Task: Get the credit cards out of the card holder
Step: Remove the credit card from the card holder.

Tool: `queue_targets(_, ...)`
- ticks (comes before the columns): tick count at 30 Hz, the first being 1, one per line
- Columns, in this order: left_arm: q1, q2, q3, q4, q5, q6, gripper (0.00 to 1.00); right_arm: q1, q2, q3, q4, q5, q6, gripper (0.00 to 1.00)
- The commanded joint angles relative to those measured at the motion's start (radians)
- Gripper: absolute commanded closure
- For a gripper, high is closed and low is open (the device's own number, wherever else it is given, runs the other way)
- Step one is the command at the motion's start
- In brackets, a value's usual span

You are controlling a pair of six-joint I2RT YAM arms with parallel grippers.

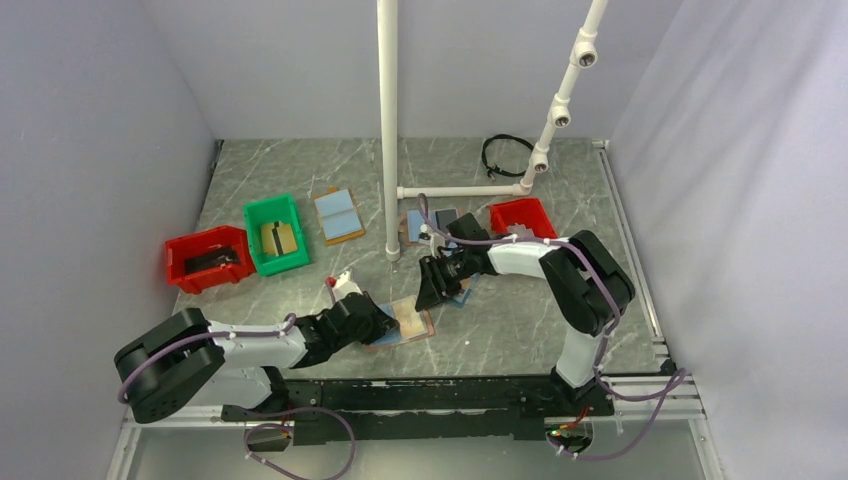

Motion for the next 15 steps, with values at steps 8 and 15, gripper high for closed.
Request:
queue_targets(8, 0.003, -0.011, -0.013, -0.004, 0.03, 0.021, 1.0, 0.019, 0.045, 0.025, 0.024, -0.102, 0.023, 0.64)
queue_targets(15, 0.013, -0.026, -0.011, 0.018, 0.076, 0.06, 0.84, 0.024, 0.029, 0.017, 0.059, -0.185, 0.046, 0.74)
